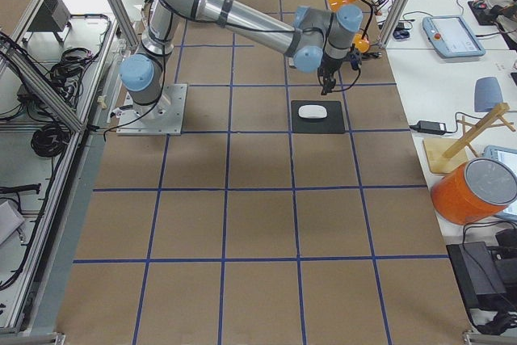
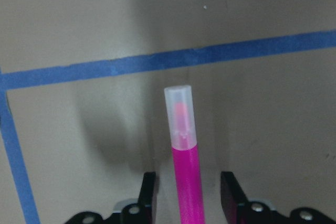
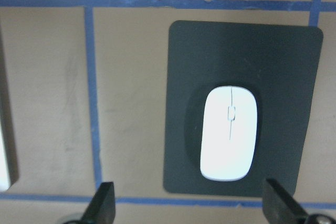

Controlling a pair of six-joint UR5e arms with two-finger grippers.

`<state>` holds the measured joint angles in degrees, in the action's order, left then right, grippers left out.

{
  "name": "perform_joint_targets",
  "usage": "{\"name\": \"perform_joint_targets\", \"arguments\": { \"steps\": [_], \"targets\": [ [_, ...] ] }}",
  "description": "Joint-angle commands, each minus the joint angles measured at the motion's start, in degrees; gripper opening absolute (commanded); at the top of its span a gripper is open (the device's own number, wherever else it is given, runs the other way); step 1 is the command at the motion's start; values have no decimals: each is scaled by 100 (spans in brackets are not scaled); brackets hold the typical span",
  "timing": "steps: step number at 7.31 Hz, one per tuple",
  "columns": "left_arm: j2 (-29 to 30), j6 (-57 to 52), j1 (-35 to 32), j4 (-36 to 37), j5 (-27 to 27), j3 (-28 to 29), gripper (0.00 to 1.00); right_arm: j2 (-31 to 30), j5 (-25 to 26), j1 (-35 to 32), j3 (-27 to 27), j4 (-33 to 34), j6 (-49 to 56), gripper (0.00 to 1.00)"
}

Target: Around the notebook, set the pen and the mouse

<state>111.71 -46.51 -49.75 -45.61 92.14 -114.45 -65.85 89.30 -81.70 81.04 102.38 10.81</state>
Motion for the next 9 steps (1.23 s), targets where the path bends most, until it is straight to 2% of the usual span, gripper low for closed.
{"name": "perform_joint_targets", "arguments": {
  "steps": [1,2,3,4,7,8,9],
  "targets": [
    [-17,64,-8,0,528,-7,0,-1503,-27,-652,113,-1180,-480,100],
    [-139,81,-26,17,541,-7,0,-2101,-27,-916,279,-1734,-587,100],
    [-184,159,-35,0,541,106,0,-2342,-27,-1092,559,-1670,-606,100],
    [-280,578,-122,-131,602,386,0,-2258,-62,-1094,736,-1243,-615,100],
    [-544,1827,-578,-1596,542,1361,0,-2204,43,-1059,843,-1133,-835,100],
    [-606,2474,-884,-1774,507,1451,0,-2204,17,-937,922,-1089,-843,100],
    [-667,3411,-1262,-1837,228,1443,0,-2213,-61,-797,896,-1028,-843,100]
  ]
}}
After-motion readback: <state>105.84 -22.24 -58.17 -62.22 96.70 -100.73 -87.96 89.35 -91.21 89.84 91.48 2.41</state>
